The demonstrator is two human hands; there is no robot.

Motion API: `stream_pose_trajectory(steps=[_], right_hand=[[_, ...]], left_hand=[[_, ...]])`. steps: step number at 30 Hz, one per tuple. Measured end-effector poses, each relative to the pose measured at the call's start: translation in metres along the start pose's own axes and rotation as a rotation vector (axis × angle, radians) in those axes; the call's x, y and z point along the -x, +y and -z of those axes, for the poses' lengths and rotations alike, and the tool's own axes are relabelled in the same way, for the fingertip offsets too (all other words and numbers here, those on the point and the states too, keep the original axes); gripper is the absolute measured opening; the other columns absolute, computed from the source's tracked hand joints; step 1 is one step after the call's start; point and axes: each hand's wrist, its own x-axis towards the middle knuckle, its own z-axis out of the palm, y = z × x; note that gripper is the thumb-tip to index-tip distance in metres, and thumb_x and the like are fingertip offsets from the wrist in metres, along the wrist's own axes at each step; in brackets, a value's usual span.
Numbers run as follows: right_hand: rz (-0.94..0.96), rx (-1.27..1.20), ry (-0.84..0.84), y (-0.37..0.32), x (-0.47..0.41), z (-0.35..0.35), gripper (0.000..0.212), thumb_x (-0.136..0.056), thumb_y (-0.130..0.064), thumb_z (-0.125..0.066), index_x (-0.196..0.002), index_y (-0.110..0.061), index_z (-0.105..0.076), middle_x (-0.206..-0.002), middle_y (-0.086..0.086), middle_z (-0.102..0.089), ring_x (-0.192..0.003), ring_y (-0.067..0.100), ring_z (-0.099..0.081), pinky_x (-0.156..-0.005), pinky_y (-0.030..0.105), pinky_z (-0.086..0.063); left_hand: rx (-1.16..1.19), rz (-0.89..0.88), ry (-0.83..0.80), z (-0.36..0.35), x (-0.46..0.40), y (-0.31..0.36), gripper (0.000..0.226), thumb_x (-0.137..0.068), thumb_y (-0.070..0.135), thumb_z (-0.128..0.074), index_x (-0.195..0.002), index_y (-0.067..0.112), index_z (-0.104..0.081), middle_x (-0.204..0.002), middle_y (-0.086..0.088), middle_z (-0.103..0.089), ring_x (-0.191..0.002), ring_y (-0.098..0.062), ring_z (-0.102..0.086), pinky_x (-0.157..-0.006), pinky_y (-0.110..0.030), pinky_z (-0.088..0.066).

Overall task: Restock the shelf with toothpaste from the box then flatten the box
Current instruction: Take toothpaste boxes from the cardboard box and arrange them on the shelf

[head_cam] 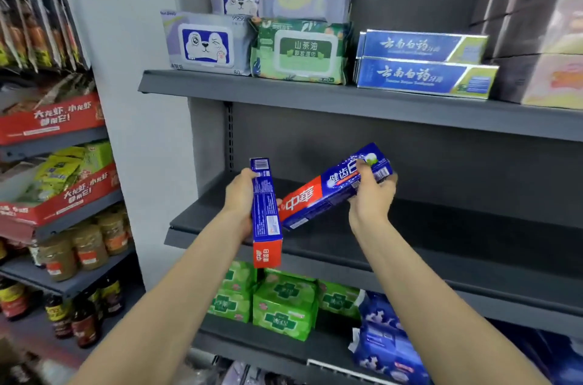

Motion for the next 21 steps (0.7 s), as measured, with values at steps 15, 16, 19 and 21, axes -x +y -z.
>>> stream_pose_trajectory(steps=[15,16,19,21], right_hand=[[-0.036,1.126,-0.504,0.062,-0.088,-0.046,0.041,-0.072,-0.016,-0.08,-0.108,-0.015,-0.061,-0.106,0.0,-0.066,-0.1,0.017,-0.06,-0.089,0.027,-0.045],[0.022,1.152,-0.488,0.064,-0.091,-0.052,0.052,-0.072,-0.019,-0.08,-0.119,-0.013,-0.059,-0.114,0.001,-0.064,-0.107,0.019,-0.059,-0.096,0.029,-0.045],[0.199,1.259,-0.458,0.077,-0.103,-0.074,0.053,-0.076,-0.021,-0.077,-0.123,-0.005,-0.056,-0.123,0.01,-0.061,-0.114,0.026,-0.057,-0.099,0.035,-0.044],[0.204,1.25,-0.446,0.091,-0.113,-0.084,0.047,-0.077,-0.022,-0.076,-0.117,-0.006,-0.058,-0.121,0.011,-0.063,-0.111,0.025,-0.059,-0.096,0.033,-0.045]], left_hand=[[-0.12,0.059,0.028,0.05,-0.126,0.049,0.022,-0.093,0.028,-0.046,-0.087,0.007,-0.048,-0.069,-0.014,-0.054,-0.042,-0.023,-0.056,-0.041,-0.027,-0.048],[-0.121,0.068,0.026,0.052,-0.129,0.051,0.022,-0.094,0.029,-0.047,-0.089,0.007,-0.047,-0.07,-0.015,-0.055,-0.042,-0.024,-0.058,-0.039,-0.028,-0.05],[-0.07,0.107,-0.02,0.058,-0.136,0.054,0.024,-0.093,0.03,-0.047,-0.096,0.007,-0.046,-0.079,-0.019,-0.058,-0.039,-0.025,-0.062,-0.041,-0.03,-0.053],[-0.035,0.127,-0.035,0.062,-0.142,0.055,0.025,-0.092,0.032,-0.048,-0.098,0.007,-0.046,-0.084,-0.02,-0.06,-0.046,-0.028,-0.064,-0.05,-0.033,-0.055]])
